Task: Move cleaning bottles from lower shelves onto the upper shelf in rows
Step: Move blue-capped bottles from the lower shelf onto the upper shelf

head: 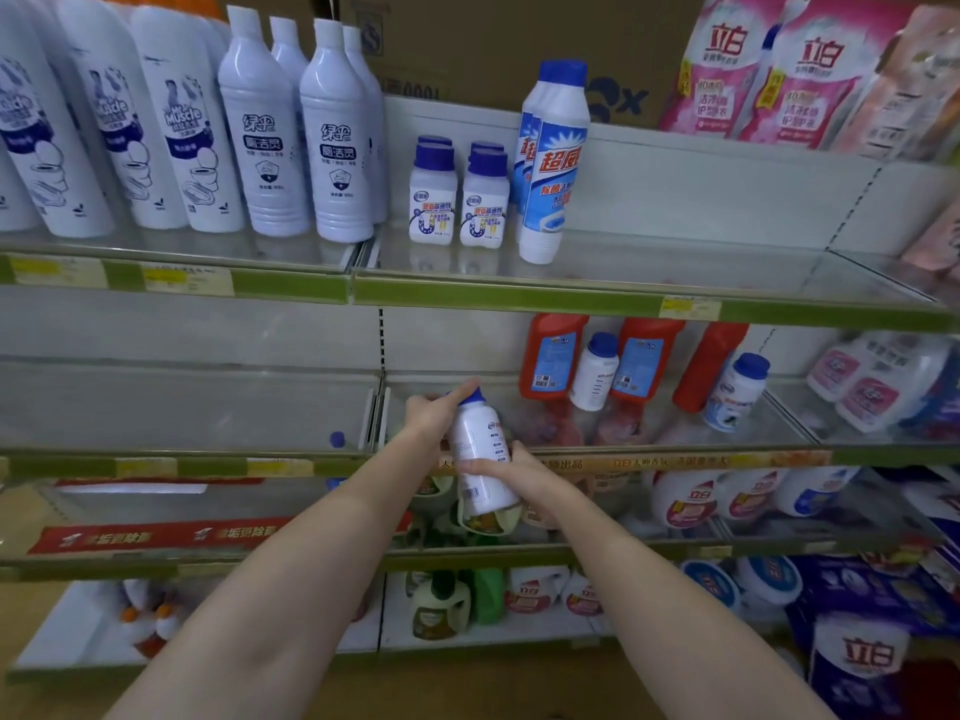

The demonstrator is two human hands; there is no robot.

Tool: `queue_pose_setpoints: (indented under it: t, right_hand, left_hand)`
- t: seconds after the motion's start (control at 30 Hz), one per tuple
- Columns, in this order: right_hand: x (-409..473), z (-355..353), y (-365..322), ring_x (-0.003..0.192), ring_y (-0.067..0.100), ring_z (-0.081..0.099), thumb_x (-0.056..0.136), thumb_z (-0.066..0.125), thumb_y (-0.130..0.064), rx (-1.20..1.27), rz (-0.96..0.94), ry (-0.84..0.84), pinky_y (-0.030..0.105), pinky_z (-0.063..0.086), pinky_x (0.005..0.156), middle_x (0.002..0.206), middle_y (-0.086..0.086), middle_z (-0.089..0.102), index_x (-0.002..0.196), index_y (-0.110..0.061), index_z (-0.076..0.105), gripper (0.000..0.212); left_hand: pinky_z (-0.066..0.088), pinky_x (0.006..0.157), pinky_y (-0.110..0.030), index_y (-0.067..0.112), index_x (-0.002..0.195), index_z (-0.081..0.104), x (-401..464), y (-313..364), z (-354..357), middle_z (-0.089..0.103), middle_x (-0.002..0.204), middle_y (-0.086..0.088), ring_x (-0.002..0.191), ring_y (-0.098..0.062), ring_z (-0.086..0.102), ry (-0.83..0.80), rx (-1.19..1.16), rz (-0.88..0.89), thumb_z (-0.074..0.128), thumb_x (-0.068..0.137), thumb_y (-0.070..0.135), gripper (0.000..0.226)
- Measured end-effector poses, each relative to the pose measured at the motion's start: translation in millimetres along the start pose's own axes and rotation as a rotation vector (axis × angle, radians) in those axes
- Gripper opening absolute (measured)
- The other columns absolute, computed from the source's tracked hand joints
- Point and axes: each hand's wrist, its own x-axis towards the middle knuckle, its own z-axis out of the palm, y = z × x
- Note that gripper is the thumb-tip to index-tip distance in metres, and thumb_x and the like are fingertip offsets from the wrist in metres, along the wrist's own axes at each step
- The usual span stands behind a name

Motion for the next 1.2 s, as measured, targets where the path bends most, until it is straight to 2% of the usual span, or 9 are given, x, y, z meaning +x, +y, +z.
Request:
queue_pose_setpoints:
  t: [0.2, 0.4, 0.47, 0.57, 0.73, 0.83, 0.93, 1.07, 1.2]
  right_hand:
    - [7, -3, -3, 0.104, 0.028, 0.071, 0.062, 0.094, -0.04, 0.075, 0.029, -0.068, 0.051, 0.058, 0.092, 0.121, 0.008, 0.066, 0.135, -0.019, 0.036, 0.096]
    - [6, -17, 1, 0.109, 0.028, 0.07, 0.07, 0.09, -0.026, 0.289, 0.019, -0.162, 0.038, 0.06, 0.079, 0.12, 0.011, 0.073, 0.137, -0.009, 0.048, 0.081]
    - [6, -17, -1, 0.108, 0.026, 0.071, 0.066, 0.092, -0.03, 0.203, -0.012, -0.162, 0.044, 0.057, 0.093, 0.115, 0.008, 0.075, 0.133, -0.011, 0.056, 0.079]
    - [10, -6, -8, 0.1, 0.022, 0.071, 0.068, 0.091, -0.032, -0.026, -0.054, -0.028, 0.044, 0.057, 0.092, 0.11, 0.003, 0.074, 0.124, -0.02, 0.06, 0.065]
    - [16, 12, -7, 0.101, 0.023, 0.064, 0.061, 0.093, -0.043, -0.336, -0.092, 0.21, 0.035, 0.053, 0.071, 0.114, 0.003, 0.062, 0.133, -0.013, 0.034, 0.097]
    - [16, 15, -4, 0.111, 0.028, 0.059, 0.055, 0.092, -0.052, -0.388, -0.112, 0.257, 0.046, 0.056, 0.087, 0.126, 0.008, 0.055, 0.141, -0.013, 0.03, 0.113]
    - [9, 9, -1, 0.122, 0.025, 0.055, 0.054, 0.095, -0.052, -0.244, -0.106, 0.111, 0.044, 0.052, 0.098, 0.141, 0.005, 0.05, 0.152, -0.015, 0.024, 0.127]
    - [0, -4, -1, 0.109, 0.022, 0.069, 0.066, 0.095, -0.027, 0.025, -0.104, -0.078, 0.043, 0.055, 0.098, 0.124, 0.004, 0.068, 0.141, -0.013, 0.044, 0.092]
    - [-1, 2, -4, 0.097, 0.019, 0.074, 0.052, 0.098, -0.04, -0.054, -0.144, -0.021, 0.047, 0.058, 0.094, 0.109, 0.001, 0.075, 0.124, -0.019, 0.058, 0.085]
  left_hand:
    - [0.055, 0.061, -0.036, 0.006, 0.122, 0.05, 4, 6, -4, 0.071, 0.102, -0.015, 0.085, -0.031, 0.072, 0.024, -0.016, -0.042, 0.088, 0.067, 0.049, 0.08]
    - [0.06, 0.072, -0.042, 0.002, 0.114, 0.058, 6, 6, -1, 0.074, 0.098, -0.015, 0.087, -0.032, 0.073, -0.013, -0.048, -0.035, 0.087, 0.068, 0.053, 0.074]
    - [0.059, 0.081, -0.044, 0.003, 0.113, 0.059, 7, 7, 1, 0.075, 0.099, -0.014, 0.09, -0.031, 0.072, -0.052, -0.023, -0.017, 0.083, 0.071, 0.055, 0.071]
    - [0.055, 0.093, -0.046, 0.006, 0.123, 0.056, 6, 11, 6, 0.073, 0.106, -0.011, 0.097, -0.029, 0.07, -0.096, 0.073, -0.001, 0.074, 0.079, 0.061, 0.072]
    - [0.055, 0.093, -0.045, 0.014, 0.121, 0.056, 1, 15, 4, 0.071, 0.11, -0.007, 0.099, -0.026, 0.069, -0.138, 0.277, 0.002, 0.083, 0.053, 0.073, 0.094]
    - [0.059, 0.089, -0.046, 0.007, 0.113, 0.059, 2, 11, 1, 0.074, 0.101, -0.01, 0.091, -0.027, 0.073, -0.063, 0.197, 0.031, 0.095, 0.055, 0.047, 0.08]
    - [0.061, 0.083, -0.043, 0.005, 0.108, 0.061, 6, 8, -4, 0.075, 0.097, -0.012, 0.086, -0.028, 0.074, -0.01, 0.096, 0.018, 0.097, 0.052, 0.039, 0.075]
    - [0.061, 0.074, -0.04, 0.003, 0.113, 0.069, 9, 3, -10, 0.077, 0.094, -0.013, 0.079, -0.029, 0.075, -0.053, -0.055, -0.004, 0.099, 0.042, 0.044, 0.088]
    - [0.06, 0.073, -0.041, 0.001, 0.127, 0.061, 10, -2, -7, 0.076, 0.1, -0.016, 0.083, -0.031, 0.074, -0.121, -0.163, -0.03, 0.1, 0.04, 0.046, 0.106]
